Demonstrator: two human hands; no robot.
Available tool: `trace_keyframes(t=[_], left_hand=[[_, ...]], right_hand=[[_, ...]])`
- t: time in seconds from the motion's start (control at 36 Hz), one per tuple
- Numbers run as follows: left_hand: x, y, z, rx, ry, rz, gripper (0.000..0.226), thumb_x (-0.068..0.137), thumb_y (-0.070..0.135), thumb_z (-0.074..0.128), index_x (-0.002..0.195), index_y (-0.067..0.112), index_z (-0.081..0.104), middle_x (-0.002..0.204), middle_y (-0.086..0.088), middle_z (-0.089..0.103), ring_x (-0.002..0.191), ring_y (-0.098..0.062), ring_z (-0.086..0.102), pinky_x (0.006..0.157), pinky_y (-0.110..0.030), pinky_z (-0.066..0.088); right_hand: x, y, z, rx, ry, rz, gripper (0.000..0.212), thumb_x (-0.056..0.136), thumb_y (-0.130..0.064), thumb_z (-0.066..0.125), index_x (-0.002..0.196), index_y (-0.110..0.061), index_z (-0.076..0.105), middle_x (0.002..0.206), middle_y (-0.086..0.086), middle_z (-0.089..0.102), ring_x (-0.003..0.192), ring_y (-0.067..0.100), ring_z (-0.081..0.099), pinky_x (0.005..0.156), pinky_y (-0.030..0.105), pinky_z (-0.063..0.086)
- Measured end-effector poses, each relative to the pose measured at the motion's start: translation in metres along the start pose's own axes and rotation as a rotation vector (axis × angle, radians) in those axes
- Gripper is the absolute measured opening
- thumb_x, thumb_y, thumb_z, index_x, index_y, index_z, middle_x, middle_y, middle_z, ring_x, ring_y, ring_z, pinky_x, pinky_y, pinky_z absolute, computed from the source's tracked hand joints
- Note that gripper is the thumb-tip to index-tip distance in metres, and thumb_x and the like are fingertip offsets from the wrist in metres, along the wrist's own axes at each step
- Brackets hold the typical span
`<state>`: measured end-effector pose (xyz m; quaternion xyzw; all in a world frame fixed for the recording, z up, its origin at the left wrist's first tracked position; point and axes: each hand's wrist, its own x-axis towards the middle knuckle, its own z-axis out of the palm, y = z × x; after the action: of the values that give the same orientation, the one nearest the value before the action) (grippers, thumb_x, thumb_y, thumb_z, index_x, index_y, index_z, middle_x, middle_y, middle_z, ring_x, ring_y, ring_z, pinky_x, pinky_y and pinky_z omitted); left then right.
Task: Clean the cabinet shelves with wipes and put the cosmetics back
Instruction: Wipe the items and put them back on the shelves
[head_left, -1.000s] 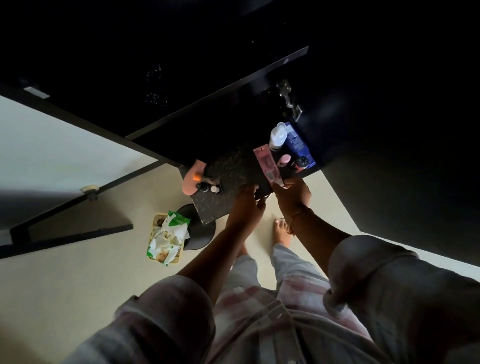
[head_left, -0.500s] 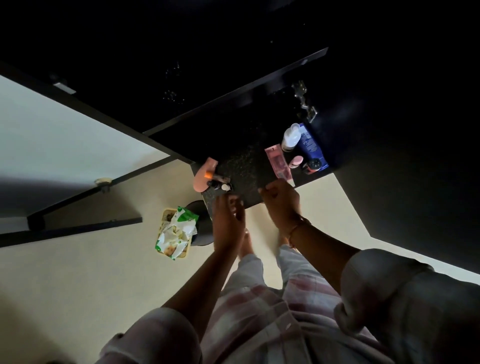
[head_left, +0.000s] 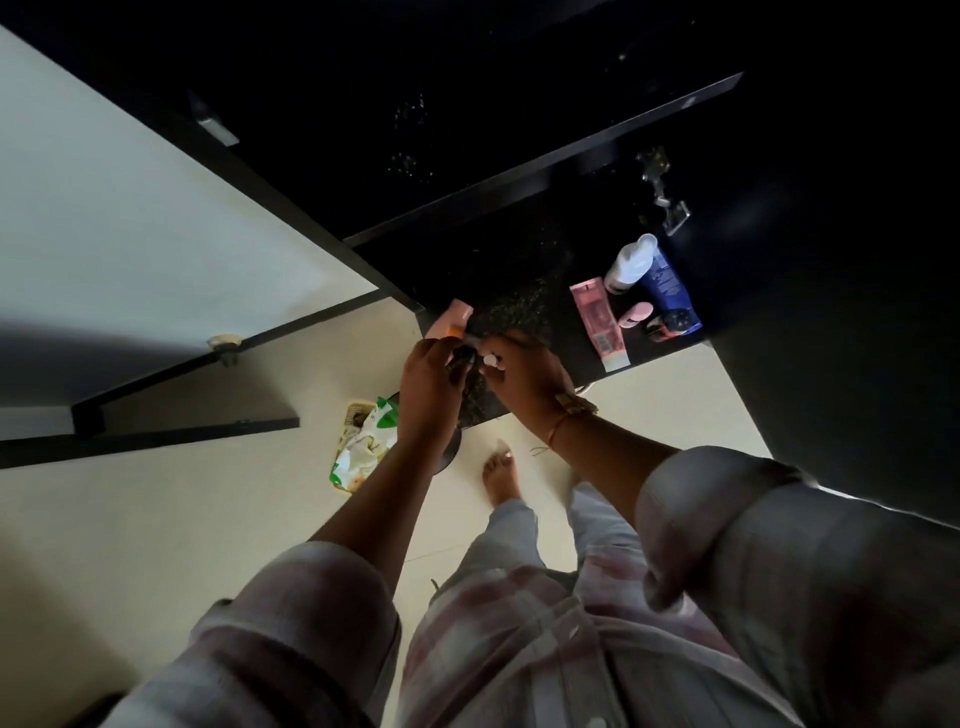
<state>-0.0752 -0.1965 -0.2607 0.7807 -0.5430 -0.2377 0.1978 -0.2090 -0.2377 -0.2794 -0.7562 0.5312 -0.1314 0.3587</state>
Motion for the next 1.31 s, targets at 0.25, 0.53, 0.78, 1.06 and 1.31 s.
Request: trace_keyframes(t=[0.25,0.53,0.78,1.06,1.31], left_hand=[[0.001,-0.002,-0.002,0.019,-0.045,-0.001,0.013,0.091,0.019,0.064,0.102,0.017,0.070,0.098,0.001,0.073,0.088,-0.015,0.067,0.077,-0.028,0.054],[-0.005,0.021,0.014,-0.075,-0.111,0.042,0.022,0.091,0.017,0.065,0.112,0.013,0.068,0.106,-0.003,0.072,0.095,-0.011,0.068,0.079,-0.007,0.047],[0.020,0.065,0.049,-0.074,-0.174,0.098,0.028,0.093,0.016,0.061,0.120,0.010,0.064,0.107,-0.010,0.072,0.100,-0.019,0.068,0.081,-0.020,0.046],[0.048,0.091,0.076,-0.023,-0.195,0.194,0.023,0.092,0.017,0.059,0.113,0.014,0.066,0.101,-0.010,0.073,0.093,-0.026,0.069,0.079,-0.033,0.054],[0.043,0.084,0.085,-0.034,-0.184,0.235,0.033,0.093,0.019,0.059,0.126,0.013,0.061,0.112,-0.007,0.070,0.099,-0.021,0.068,0.083,-0.023,0.050]], right_hand=[[-0.007,0.011,-0.004,0.020,0.079,0.017,0.019,0.084,-0.019,0.068,0.103,-0.016,0.067,0.097,0.007,0.071,0.086,0.030,0.068,0.068,0.035,0.057],[-0.031,0.051,-0.027,0.043,0.131,0.136,0.018,0.080,-0.017,0.067,0.097,-0.012,0.065,0.097,0.010,0.065,0.080,0.030,0.064,0.065,0.036,0.054],[-0.035,0.083,-0.052,0.033,0.194,0.201,0.018,0.080,-0.016,0.065,0.098,-0.014,0.062,0.099,0.008,0.063,0.078,0.029,0.066,0.064,0.038,0.055],[-0.032,0.095,-0.062,0.016,0.207,0.178,0.026,0.081,-0.018,0.061,0.106,-0.013,0.062,0.103,0.010,0.062,0.082,0.031,0.065,0.067,0.041,0.055],[-0.031,0.095,-0.060,0.014,0.198,0.145,0.028,0.082,-0.013,0.066,0.109,-0.010,0.063,0.107,0.010,0.062,0.084,0.030,0.065,0.068,0.032,0.050]])
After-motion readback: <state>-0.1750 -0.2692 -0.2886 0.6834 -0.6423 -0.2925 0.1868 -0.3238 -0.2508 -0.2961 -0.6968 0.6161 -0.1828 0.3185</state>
